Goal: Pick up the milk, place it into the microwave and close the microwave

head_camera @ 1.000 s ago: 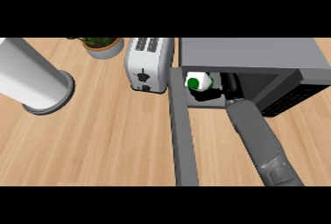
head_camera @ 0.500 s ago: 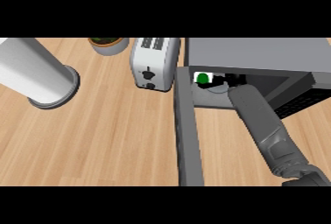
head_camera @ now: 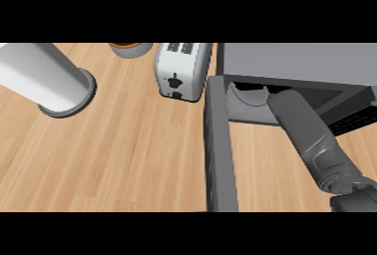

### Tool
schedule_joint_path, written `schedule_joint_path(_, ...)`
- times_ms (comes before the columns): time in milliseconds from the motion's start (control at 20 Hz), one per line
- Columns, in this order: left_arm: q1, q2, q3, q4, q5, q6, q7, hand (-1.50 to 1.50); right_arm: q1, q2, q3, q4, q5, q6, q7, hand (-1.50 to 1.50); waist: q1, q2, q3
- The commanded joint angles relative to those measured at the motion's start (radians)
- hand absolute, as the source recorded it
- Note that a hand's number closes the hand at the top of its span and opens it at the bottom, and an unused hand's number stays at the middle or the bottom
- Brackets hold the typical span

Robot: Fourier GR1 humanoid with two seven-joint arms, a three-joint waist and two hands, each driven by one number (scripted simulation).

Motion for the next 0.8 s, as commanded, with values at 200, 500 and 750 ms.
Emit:
schedule_joint_path(200,-0.040,0.019,-0.014,0.044,-0.013,-0.012,-0.005,-1.50,-0.051,-0.083,0.010,0.095,0.048,-0.102,0.047,1.50,0.025,0.008,-0.007)
schedule_joint_path(500,-0.061,0.026,-0.020,0.048,-0.059,-0.008,-0.007,-1.50,-0.049,-0.141,0.060,0.203,0.119,-0.313,0.220,-1.50,0.043,0.021,-0.009)
schedule_joint_path(750,-0.063,0.009,-0.034,0.052,-0.094,-0.011,-0.016,-1.50,-0.044,-0.092,0.044,0.124,0.095,-0.178,0.074,-1.50,0.040,0.016,-0.003)
